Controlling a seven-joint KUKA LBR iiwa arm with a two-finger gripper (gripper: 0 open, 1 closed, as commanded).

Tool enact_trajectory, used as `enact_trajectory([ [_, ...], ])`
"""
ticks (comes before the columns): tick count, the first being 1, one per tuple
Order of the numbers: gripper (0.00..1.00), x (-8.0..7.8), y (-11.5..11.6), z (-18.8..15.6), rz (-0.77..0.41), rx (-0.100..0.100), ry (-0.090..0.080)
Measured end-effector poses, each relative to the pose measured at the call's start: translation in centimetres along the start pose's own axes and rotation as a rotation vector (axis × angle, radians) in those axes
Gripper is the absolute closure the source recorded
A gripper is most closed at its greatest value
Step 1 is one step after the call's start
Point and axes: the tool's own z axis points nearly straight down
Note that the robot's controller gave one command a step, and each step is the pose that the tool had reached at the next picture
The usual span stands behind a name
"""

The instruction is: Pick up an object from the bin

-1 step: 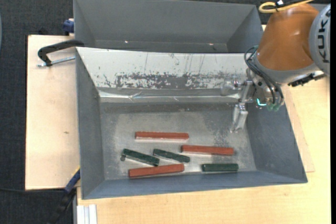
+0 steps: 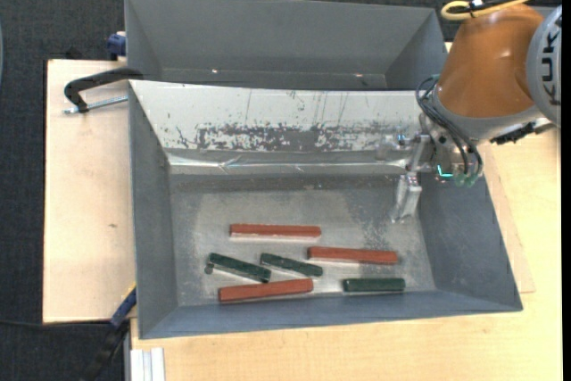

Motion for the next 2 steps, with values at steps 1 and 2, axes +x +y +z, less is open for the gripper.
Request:
enact_trajectory([
  [1, 0.00, 1.7, 2.1, 4.5, -0.068, 0.001, -0.005],
  [2, 0.00, 4.3, 3.8, 7.8, -0.031, -0.001, 0.002],
])
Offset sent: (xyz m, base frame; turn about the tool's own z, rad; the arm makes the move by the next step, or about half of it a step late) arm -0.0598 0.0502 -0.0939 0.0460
